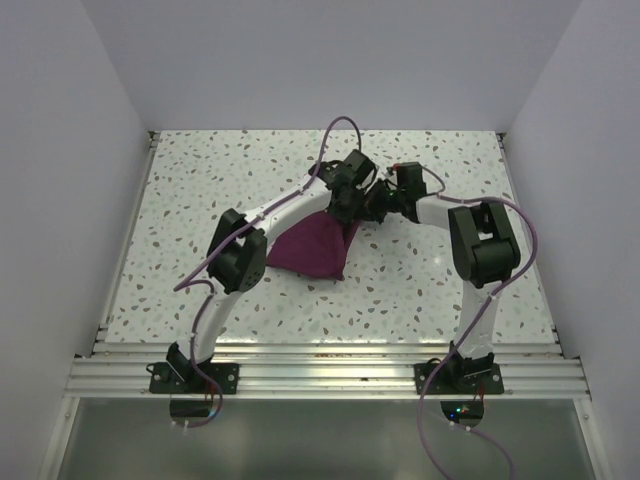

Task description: Prepare the surgical pack

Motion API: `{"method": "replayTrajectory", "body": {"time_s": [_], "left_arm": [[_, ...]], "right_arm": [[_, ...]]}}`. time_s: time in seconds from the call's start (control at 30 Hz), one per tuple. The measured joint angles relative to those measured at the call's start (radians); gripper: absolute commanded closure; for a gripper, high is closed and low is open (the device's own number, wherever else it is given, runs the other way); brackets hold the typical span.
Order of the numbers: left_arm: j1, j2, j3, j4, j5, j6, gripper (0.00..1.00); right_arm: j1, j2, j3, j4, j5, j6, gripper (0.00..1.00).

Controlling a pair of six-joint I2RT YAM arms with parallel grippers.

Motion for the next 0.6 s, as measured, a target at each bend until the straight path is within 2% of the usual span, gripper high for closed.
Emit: {"method": "replayTrajectory", "body": {"time_s": [0.23, 0.4, 0.5, 0.6], "left_arm": [[0.005, -0.021, -0.04, 0.044, -0.002, 0.01, 1.0], [0.008, -0.029, -0.074, 0.074, 0.009, 0.009, 1.0], [0.007, -0.042, -0.086, 0.085, 0.031, 0.006, 1.0], [0.007, -0.066, -0.123, 0.111, 0.06, 0.003, 1.0]], "right_arm": [[0.008, 0.056, 0.072, -0.01, 0.008, 0.011, 1.0], [-0.001, 0.084, 0.115, -0.076, 0.039, -0.019, 0.99], [-0.014, 0.073, 0.143, -0.161, 0.052, -0.096, 0.88], [-0.038, 0.037, 0.159, -0.267, 0.06, -0.194, 0.72]]}}
